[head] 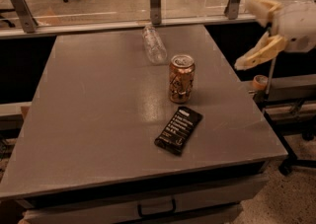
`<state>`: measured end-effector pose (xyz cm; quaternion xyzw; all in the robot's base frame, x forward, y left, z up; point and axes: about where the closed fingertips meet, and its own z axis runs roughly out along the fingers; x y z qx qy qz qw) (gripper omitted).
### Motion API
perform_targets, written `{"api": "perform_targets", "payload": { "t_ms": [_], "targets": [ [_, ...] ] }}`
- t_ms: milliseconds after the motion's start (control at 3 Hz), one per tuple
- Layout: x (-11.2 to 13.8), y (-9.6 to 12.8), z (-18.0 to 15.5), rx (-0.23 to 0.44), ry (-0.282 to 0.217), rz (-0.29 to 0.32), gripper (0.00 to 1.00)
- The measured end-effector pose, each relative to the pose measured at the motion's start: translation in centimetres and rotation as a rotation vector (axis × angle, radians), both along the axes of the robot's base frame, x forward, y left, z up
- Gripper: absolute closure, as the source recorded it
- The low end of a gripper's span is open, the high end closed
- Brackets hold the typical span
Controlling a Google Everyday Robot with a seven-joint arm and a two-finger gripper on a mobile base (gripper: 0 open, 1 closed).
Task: Place orange can upright
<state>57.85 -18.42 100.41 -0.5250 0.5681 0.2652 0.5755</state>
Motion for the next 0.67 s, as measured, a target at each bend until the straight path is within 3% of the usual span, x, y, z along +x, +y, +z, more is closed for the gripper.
{"api": "perform_targets", "payload": {
  "t_ms": [333,667],
  "targets": [
    [-2.3,-4.9,9.3,-0.186,-0.199,-0.213,0.00],
    [-2.9,-4.4,11.2,-0.213,-0.233,-0.230,0.00]
  ]
}}
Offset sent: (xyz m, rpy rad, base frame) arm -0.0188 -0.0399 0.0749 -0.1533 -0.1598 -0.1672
